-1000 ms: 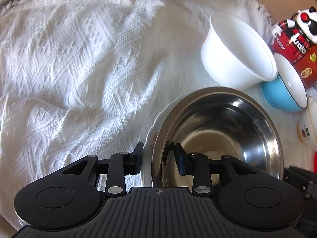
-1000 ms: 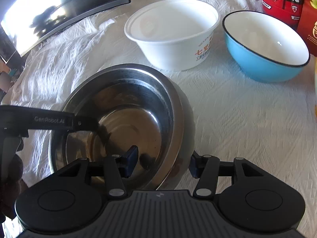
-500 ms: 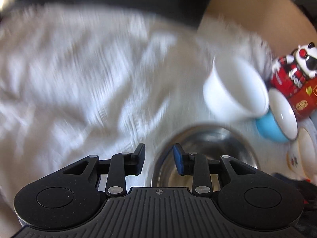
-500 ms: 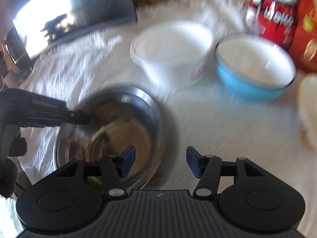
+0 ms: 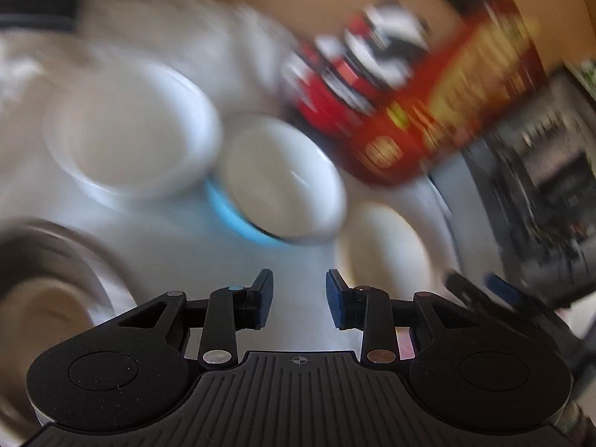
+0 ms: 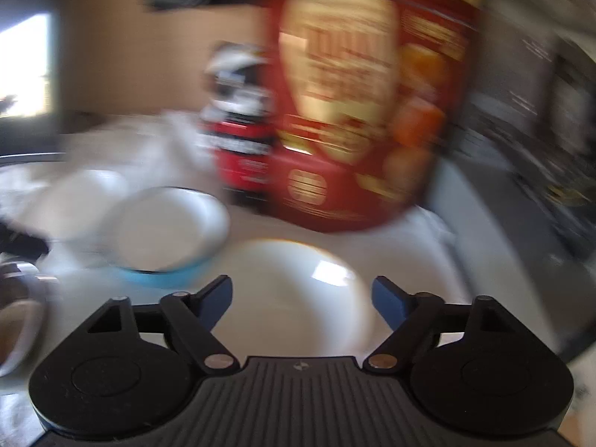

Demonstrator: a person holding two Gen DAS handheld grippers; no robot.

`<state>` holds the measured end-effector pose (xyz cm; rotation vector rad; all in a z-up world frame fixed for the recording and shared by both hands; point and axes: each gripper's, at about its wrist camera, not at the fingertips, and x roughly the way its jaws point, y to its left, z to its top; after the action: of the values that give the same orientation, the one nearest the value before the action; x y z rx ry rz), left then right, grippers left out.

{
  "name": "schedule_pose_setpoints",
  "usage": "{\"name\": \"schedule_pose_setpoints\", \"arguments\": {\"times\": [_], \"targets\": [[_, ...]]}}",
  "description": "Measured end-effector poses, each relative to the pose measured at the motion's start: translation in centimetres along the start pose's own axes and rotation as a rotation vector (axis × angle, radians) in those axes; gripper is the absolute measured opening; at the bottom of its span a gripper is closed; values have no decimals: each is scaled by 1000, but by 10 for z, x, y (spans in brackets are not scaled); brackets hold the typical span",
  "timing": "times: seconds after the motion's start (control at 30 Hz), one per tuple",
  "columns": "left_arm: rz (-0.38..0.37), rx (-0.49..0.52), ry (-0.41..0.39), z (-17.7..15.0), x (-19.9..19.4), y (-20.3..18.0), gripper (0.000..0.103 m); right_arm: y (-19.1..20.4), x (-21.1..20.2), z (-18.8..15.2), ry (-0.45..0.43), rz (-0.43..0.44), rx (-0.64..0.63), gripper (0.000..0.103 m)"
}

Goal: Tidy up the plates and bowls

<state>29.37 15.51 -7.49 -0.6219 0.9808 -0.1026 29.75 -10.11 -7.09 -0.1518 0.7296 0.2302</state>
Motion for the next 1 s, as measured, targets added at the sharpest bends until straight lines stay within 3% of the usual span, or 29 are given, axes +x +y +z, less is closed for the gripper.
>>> {"name": "schedule_pose_setpoints", "arguments": {"times": [0.07, 0.23, 0.43, 0.53, 0.63, 0.7, 1.0], "targets": [[14, 2, 26, -5, 25, -18, 34, -24, 12, 0, 34, 11, 31, 86], [70, -78, 64, -6, 69, -29, 34, -60, 48, 1, 158, 162, 93, 86], [123, -96, 69, 1, 107, -39, 34, -74, 95, 2, 219, 209, 194, 83], [121, -82, 66, 4, 122, -48, 34, -73, 111, 1, 248, 253, 184, 76], [141, -57, 85, 3, 131, -53, 28, -64, 130, 1, 297, 284, 164, 63], [175, -42, 102, 2, 132, -55, 23, -61, 140, -2, 336, 301, 157, 43], [210, -4, 122, -22, 105, -55, 22, -57, 121, -16, 397, 370, 175, 40]]}}
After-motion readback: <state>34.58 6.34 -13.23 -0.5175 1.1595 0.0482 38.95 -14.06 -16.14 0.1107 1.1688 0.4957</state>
